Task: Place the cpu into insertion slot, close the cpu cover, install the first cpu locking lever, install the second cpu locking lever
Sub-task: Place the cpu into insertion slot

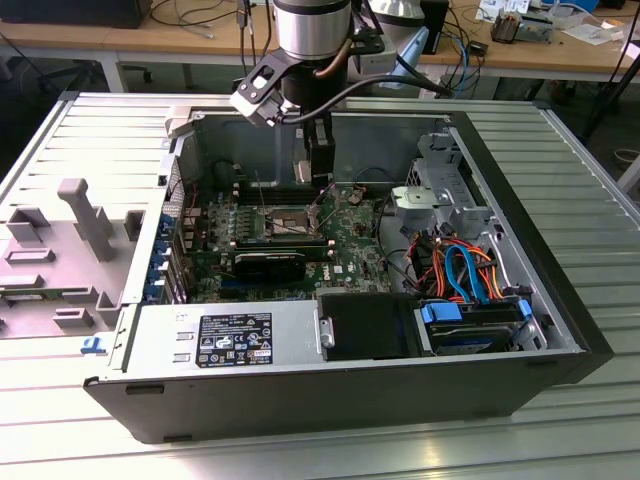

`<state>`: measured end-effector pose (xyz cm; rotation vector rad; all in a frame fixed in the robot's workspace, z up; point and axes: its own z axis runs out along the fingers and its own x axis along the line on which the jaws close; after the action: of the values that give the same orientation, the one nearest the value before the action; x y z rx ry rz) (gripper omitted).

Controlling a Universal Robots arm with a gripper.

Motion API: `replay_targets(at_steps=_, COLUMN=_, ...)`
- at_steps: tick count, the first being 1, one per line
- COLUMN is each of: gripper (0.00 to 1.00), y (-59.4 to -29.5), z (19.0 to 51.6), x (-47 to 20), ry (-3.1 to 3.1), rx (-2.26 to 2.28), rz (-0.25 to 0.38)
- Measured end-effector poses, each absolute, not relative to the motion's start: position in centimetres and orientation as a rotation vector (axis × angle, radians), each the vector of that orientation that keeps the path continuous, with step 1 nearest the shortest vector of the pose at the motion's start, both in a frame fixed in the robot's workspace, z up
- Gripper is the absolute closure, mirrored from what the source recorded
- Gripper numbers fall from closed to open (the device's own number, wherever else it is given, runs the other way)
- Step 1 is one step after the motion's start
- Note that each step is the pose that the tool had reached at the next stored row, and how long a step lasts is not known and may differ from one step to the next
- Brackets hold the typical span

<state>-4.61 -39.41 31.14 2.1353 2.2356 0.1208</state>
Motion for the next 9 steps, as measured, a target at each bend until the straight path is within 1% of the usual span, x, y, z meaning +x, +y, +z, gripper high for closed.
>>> replay_targets(at_steps=9, gripper=0.46, y=-39.41, z=31.12, x=-4.61, ry=2.222, rx=2.148, rz=0.12)
